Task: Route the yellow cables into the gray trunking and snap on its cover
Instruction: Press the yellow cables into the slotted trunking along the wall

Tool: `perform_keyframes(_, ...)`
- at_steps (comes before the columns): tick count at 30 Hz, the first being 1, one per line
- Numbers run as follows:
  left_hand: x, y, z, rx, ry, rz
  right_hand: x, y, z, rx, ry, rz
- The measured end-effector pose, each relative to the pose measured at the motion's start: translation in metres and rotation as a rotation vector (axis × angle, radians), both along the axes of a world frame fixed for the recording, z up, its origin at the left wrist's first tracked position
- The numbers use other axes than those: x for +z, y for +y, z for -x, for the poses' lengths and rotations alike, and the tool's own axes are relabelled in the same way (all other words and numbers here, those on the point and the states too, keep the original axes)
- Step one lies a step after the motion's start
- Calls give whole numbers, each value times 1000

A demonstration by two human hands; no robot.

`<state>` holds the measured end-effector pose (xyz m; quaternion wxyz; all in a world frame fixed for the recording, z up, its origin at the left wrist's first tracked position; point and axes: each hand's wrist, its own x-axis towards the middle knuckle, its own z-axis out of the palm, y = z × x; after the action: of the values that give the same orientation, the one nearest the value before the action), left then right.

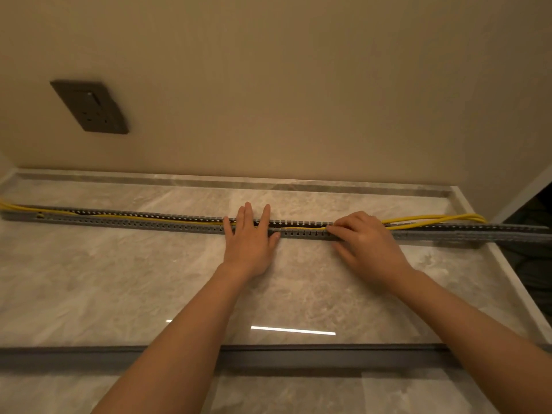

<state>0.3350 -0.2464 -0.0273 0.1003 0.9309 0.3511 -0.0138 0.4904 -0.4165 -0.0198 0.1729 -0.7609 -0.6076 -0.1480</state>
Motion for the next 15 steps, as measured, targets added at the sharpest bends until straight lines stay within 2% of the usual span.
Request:
perform_keyframes(6, 10, 0, -3, 13, 39, 76, -2, 2, 15, -71, -10, 86)
perform_keyframes(9, 17, -15, -16, -29, -15, 67, 0, 6, 20, -106, 26, 138)
perform_keyframes(11, 21, -27, -32, -71, -102, 103, 5, 7, 19, -116, 99, 133)
perform_keyframes(15, 27, -49, -63, -136, -203, 187, 22, 1, 3, -68, 381, 61)
